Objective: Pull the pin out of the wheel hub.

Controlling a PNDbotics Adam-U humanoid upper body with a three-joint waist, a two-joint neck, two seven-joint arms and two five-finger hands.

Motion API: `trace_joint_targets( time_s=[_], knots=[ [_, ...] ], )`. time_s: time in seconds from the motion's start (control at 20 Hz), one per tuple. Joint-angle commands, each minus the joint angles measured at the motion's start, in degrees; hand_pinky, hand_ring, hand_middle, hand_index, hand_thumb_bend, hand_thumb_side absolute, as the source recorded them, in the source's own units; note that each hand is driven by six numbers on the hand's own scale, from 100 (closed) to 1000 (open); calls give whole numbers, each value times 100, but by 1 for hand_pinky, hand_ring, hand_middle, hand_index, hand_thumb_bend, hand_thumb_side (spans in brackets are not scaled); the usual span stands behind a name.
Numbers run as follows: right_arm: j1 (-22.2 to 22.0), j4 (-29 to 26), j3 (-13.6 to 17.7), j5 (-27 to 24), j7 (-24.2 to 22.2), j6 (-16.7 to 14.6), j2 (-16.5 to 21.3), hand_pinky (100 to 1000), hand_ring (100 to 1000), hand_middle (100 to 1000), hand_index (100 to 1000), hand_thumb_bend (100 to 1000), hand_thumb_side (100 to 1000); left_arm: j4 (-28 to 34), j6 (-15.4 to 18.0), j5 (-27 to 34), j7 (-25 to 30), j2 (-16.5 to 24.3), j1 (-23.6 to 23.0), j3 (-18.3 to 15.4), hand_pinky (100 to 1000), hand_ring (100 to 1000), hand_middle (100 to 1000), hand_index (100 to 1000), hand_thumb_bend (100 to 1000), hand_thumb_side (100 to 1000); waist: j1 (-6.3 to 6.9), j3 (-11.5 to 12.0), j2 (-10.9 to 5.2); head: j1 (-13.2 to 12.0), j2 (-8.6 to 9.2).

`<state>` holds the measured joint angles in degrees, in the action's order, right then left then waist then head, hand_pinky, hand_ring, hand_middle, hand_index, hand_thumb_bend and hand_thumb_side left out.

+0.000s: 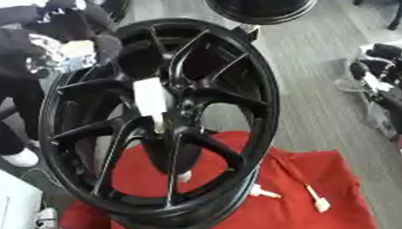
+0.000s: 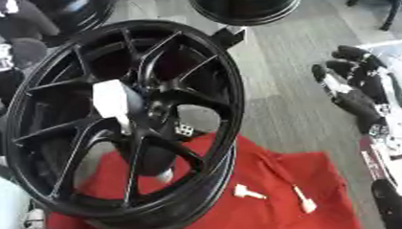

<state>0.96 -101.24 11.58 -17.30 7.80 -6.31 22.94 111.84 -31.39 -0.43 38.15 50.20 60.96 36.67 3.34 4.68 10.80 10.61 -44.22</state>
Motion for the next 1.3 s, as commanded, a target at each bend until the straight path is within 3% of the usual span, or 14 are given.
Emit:
trace_joint_targets(
  time_s=[0.05, 0.35, 0.65, 1.1, 1.3],
  knots=[
    [24, -103, 19, 28, 0, 8, 150, 898, 736, 707, 746, 502, 187, -260, -430, -217, 434, -161, 173, 94, 829, 839, 827, 874, 297, 762, -23, 3, -75, 20, 10],
    [31, -96, 11, 27, -16, 20, 138, 898, 737, 707, 746, 500, 189, -709, -344, -516, 532, -594, 320, 310, 832, 836, 818, 862, 292, 495, -30, -13, -63, 18, 10],
    [38, -96, 0, 29, -30, 32, 140, 898, 737, 708, 746, 499, 191, -969, -235, -908, 746, -833, 399, 441, 827, 830, 808, 828, 386, 544, -23, -29, -55, 31, 10],
    [38, -96, -10, 45, -46, 39, 158, 898, 737, 708, 746, 495, 192, -1472, 21, -1367, 1044, -1080, 446, 594, 839, 839, 818, 830, 426, 597, 11, -41, -40, 24, 10],
    [47, -99, -12, 41, -47, 40, 162, 898, 737, 708, 745, 493, 192, -1493, 93, -1483, 1236, -1114, 458, 630, 846, 842, 810, 810, 532, 603, 21, -56, -37, 5, 10]
  ],
)
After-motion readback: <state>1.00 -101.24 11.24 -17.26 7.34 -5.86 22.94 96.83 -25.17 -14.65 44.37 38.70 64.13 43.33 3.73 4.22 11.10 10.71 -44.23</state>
